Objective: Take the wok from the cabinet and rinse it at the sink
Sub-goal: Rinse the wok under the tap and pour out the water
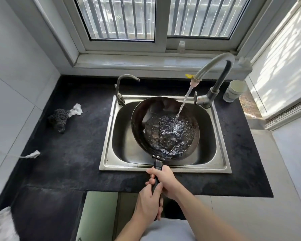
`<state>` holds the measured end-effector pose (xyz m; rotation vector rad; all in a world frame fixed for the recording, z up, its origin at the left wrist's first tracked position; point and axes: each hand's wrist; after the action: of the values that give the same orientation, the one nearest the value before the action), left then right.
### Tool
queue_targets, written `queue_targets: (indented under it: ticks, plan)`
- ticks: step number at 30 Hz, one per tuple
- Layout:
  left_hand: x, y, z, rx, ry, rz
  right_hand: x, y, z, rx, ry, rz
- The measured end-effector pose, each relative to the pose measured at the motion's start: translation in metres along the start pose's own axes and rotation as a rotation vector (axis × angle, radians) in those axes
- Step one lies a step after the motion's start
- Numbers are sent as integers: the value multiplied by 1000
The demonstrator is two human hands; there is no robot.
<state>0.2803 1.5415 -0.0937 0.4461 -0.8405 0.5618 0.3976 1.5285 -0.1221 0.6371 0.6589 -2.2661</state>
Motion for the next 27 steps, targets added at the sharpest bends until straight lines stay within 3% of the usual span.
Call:
queue_targets:
  ticks: [6,14,18,24,27]
  plan:
    - [-5,5,0,2,-42,-78,-1,-2,1,-7,-9,-78]
    - [-10,15,1,120,-217,-394,-9,-23,2,112,-1,20]
    - [-12,17,4,180,-253,-427,-4,-24,2,93,35,87]
    - [-8,6,2,137,-16,-70,-3,-17,2,-19,133,136]
    - [-2,7,6,-31,202,347,-6,-16,6,-81,199,172]
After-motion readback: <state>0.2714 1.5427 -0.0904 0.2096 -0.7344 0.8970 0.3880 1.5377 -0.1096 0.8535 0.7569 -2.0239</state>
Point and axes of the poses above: each hand's wrist, its own z-axis away from the middle knuckle, its own y-axis out of the back of the hand, x = y × z, and after that the axes turned 1 degree about -z, right-handed
